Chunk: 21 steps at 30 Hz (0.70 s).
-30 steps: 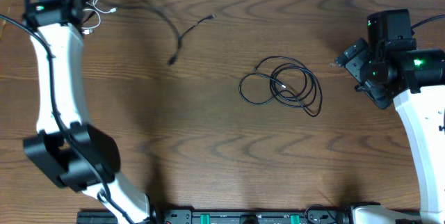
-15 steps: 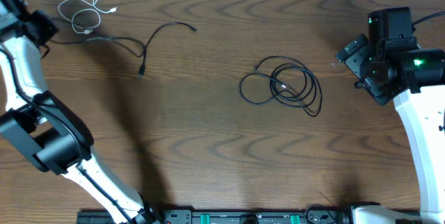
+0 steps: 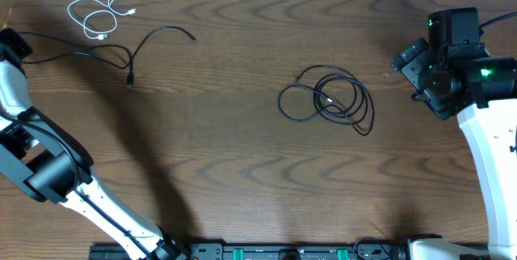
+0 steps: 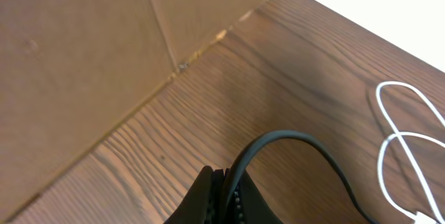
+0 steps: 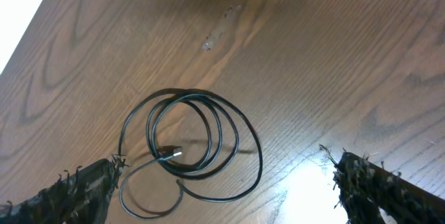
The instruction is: Untangle cables
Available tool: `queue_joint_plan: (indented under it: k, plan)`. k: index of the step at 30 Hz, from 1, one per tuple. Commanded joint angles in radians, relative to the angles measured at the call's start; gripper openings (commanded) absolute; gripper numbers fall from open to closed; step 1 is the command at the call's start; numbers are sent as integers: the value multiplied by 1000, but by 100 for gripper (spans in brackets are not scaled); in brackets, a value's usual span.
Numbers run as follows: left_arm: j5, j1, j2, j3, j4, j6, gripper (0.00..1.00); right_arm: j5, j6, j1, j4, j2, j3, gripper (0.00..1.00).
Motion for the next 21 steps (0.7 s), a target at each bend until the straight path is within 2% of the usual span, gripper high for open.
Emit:
queue_joint_plan:
  k: [1,2,3,5,6,7,8,13,21]
  plan:
    - [-61,12,7,12,27,52,13,20,-11,1,2,7,-6,97]
    - [-61,17,9,12,27,52,25,20,-11,1,1,7,-6,97]
    - [-61,23,12,12,27,53,33,20,-11,1,1,7,-6,97]
    - [-61,35,17,12,25,52,37,20,-11,1,1,7,-6,97]
    - [-61,39,18,12,22,52,49,20,-11,1,1,7,-6,97]
    - [-61,45,19,12,14,52,84,20,-11,1,1,7,-6,97]
    - [-61,50,19,12,7,52,97,20,-11,1,1,7,-6,97]
    - [-41,58,11,12,-49,32,97,20,-11,1,1,7,-6,98]
    - [248,-25,-5,12,-128,-51,98,20,-12,1,1,8,-6,98]
